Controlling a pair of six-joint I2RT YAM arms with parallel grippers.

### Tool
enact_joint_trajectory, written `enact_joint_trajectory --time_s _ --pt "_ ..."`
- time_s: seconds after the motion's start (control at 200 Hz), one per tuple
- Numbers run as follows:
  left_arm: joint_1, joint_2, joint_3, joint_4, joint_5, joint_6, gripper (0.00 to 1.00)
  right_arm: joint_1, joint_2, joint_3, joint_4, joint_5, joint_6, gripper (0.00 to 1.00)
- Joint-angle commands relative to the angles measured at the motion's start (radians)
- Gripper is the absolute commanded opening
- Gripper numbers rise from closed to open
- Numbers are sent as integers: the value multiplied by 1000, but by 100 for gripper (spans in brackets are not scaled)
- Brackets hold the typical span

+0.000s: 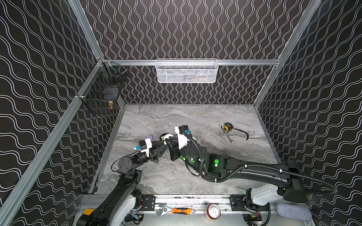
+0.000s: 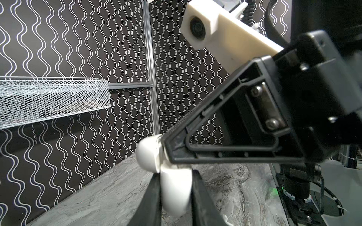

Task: Insert wireless bluetooth earbuds into charging case
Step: Insert the wireless bluetooth earbud into the charging case.

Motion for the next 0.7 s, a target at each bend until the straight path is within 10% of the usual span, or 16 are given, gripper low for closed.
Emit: enact_joint_trajectory --time_s 0.0,0.48,0.691 --pt "1 -2 2 71 -6 -8 0 1 -3 -12 -13 -23 21 27" --pt "1 -6 -2 45 -10 8 0 1 -104 -18 -65 5 0 44" --pt "1 -4 -5 29 -16 26 0 -51 -242 -12 -393 138 150 44"
